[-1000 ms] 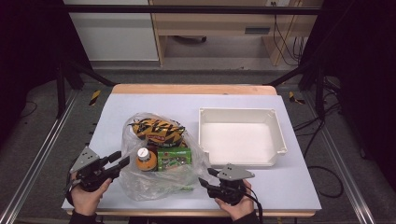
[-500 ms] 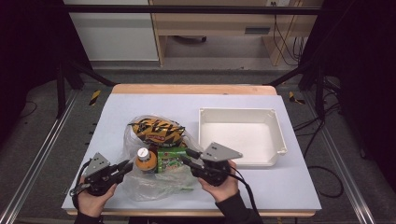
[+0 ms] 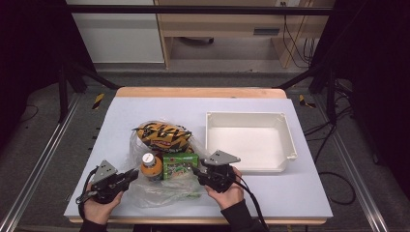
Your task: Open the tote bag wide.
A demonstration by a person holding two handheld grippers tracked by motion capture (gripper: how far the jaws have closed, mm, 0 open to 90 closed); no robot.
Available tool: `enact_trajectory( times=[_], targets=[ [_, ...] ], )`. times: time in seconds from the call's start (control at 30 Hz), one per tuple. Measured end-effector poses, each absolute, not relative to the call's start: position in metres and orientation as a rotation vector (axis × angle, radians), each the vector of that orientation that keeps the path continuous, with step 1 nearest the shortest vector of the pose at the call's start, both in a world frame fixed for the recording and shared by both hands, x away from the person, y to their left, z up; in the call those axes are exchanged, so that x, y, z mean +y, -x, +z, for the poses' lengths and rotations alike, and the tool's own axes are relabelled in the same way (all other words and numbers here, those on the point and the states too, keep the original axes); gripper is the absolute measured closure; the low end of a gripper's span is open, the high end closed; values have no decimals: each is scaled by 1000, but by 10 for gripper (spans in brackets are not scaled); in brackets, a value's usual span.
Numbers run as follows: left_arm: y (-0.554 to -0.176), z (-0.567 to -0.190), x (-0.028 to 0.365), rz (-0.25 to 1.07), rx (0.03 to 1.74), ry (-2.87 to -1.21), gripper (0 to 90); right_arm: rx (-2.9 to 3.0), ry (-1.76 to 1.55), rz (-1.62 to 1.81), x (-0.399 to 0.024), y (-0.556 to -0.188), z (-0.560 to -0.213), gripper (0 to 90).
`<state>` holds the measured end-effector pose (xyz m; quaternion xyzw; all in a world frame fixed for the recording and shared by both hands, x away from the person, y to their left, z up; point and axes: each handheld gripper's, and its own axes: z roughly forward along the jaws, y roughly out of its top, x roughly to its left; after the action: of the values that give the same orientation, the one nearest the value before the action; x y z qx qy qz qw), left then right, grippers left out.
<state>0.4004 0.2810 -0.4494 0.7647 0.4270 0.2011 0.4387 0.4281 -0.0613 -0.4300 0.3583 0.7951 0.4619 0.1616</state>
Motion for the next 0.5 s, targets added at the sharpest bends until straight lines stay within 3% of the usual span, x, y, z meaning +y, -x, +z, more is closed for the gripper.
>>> enact_trajectory(
  times=[0.1,0.33,0.5],
  targets=[
    [-401,-452,281,490,1064,-1908,827,2286,-1044,1330,-55,-436,-436,516],
    [-403,-456,280,476,1072,-1917,829,2321,-1082,1406,-43,-450,-444,487],
    [-404,-457,280,475,1073,-1922,830,2306,-1042,1461,-49,-447,-441,704]
  ],
)
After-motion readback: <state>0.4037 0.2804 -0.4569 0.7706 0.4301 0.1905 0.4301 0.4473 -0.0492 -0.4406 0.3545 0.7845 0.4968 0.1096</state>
